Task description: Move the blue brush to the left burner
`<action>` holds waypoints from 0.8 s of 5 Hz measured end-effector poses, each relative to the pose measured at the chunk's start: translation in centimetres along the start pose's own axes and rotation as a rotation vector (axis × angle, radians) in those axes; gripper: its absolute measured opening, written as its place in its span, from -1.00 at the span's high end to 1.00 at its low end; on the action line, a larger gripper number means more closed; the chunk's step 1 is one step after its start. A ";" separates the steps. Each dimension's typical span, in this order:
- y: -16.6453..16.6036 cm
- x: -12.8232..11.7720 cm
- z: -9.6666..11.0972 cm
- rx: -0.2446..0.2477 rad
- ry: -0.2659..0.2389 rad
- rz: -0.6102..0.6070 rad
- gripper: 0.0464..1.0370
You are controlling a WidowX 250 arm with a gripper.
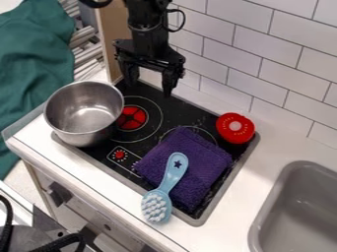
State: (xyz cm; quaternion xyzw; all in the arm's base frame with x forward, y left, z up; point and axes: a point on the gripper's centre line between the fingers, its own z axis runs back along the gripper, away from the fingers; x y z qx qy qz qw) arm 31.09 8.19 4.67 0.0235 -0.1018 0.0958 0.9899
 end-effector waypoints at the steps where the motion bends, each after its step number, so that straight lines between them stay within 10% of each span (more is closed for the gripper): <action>1: -0.1 -0.9 -1.1 -0.005 0.041 0.007 -0.94; 4: -4.6 -7.4 -1.6 -0.040 0.057 0.044 -0.94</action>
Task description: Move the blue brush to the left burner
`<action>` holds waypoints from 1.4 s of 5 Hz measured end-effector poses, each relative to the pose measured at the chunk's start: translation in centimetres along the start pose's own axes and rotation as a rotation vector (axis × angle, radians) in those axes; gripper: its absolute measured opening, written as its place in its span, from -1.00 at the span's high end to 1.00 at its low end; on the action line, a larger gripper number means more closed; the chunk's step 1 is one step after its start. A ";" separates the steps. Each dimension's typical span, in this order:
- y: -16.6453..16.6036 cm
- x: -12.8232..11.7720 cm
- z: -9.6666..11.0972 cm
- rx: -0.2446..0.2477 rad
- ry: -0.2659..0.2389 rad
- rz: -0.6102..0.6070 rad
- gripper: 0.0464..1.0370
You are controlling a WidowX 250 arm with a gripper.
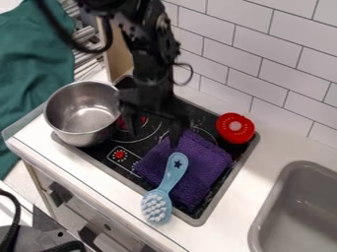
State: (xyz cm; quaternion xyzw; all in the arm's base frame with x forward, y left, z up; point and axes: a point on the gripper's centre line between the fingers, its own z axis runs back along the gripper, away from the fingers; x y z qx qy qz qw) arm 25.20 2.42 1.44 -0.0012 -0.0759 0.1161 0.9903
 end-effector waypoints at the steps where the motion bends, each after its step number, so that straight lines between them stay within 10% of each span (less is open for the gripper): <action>1: -1.6 -2.2 0.2 -0.011 0.002 -0.020 -0.94; 7: -2.4 -1.0 -3.5 0.001 0.075 0.009 -0.94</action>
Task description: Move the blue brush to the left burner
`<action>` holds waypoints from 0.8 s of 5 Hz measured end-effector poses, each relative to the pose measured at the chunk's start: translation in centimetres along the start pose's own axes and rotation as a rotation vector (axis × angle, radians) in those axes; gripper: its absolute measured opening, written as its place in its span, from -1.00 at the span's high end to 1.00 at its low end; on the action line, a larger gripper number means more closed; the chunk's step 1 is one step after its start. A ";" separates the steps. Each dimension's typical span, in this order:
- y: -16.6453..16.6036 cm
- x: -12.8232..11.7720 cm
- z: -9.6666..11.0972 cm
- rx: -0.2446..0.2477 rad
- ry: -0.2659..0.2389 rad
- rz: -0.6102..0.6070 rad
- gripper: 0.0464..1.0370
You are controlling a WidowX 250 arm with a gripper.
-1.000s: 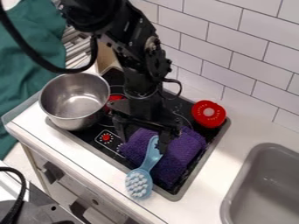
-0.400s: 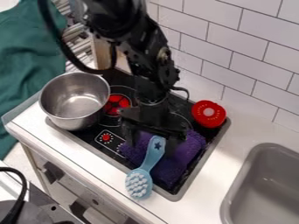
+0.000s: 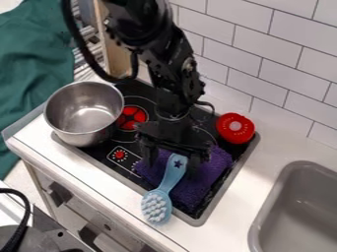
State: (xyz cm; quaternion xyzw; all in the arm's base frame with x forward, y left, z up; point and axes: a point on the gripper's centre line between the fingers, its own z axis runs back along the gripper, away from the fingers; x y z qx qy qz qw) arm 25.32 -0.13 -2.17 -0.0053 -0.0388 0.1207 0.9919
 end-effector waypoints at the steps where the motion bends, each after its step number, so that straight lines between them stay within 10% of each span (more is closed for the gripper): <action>1: 0.0 0.3 -0.4 0.006 0.008 0.003 -0.82; 3: 0.1 0.3 -0.8 0.011 0.008 0.022 0.11; 4: 0.0 0.3 -0.8 0.011 0.008 0.017 0.11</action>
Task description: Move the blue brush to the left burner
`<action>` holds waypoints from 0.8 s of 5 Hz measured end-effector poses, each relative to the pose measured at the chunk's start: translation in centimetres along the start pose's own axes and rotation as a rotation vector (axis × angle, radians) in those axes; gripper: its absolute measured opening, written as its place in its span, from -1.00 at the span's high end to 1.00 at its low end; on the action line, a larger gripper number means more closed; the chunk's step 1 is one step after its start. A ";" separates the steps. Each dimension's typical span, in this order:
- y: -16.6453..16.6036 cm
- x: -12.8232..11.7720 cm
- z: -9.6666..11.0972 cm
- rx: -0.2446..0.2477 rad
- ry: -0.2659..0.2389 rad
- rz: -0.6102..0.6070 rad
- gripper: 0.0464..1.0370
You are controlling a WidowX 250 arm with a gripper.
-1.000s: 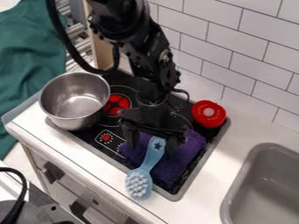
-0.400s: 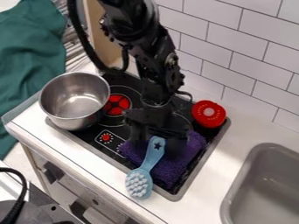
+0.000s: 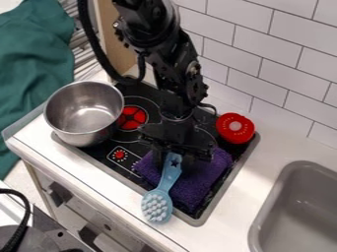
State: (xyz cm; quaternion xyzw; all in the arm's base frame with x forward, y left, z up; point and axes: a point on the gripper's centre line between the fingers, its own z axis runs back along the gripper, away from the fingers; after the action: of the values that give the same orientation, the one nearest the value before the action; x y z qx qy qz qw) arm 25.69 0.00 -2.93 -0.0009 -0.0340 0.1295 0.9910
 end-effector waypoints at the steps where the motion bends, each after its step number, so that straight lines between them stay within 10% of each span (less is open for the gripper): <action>1: 0.2 0.0 0.4 0.015 0.000 0.002 0.11; 4: -1.3 5.7 5.7 0.041 -0.112 -0.128 0.11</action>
State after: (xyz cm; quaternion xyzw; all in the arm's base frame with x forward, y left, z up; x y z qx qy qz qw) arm 31.16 0.22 3.16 0.0288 -0.0866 0.0663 0.9936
